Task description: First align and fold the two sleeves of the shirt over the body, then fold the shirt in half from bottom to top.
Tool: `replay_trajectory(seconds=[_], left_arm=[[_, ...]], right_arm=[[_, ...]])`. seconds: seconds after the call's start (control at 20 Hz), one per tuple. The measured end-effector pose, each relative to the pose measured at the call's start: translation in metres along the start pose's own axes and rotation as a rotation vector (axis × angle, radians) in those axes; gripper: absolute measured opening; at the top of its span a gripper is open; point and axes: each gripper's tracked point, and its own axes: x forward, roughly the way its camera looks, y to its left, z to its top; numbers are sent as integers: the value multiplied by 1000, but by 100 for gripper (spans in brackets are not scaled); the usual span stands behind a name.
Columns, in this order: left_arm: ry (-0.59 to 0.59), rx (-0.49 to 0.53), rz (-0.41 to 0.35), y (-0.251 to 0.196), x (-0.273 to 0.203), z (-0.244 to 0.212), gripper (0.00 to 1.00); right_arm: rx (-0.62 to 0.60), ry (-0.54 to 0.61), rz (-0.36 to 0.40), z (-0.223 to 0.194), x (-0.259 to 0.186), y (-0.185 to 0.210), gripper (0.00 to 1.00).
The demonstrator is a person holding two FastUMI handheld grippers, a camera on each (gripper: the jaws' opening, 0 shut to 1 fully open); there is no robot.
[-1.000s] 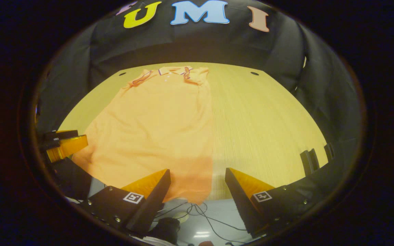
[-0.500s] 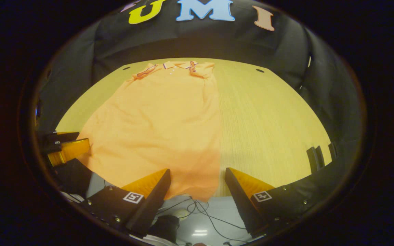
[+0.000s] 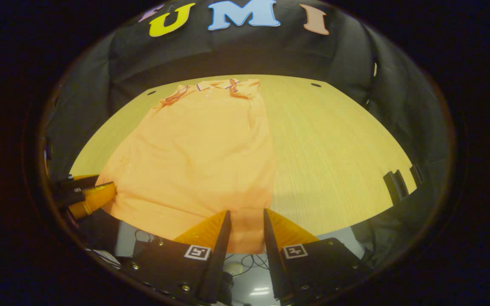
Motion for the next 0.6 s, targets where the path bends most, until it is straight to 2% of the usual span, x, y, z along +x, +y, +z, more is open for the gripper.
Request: replay_trajectory(seconds=[0.05,0.15,0.2,0.25,0.3,0.35,0.4,0.6], left_arm=[[-3,0,-7,-2,2,1,67],[-16,-19,-8,-5,4,3,43],[-21,-30,-11,-7,4,5,24],[-25,-40,-6,-6,4,4,14],[-27,-48,-1,-6,4,4,10],[-32,-61,2,-6,4,4,10],[-37,-73,8,-5,4,5,10],[-7,-126,32,-3,0,6,6]], right_arm=[[-2,-6,-2,0,1,1,45],[-2,-5,10,0,3,7,47],[21,-13,26,0,1,11,13],[6,6,38,-1,1,12,14],[-13,-2,50,2,2,12,15],[2,9,55,1,-1,12,15],[14,16,63,2,0,12,3],[77,41,111,7,-3,13,3]])
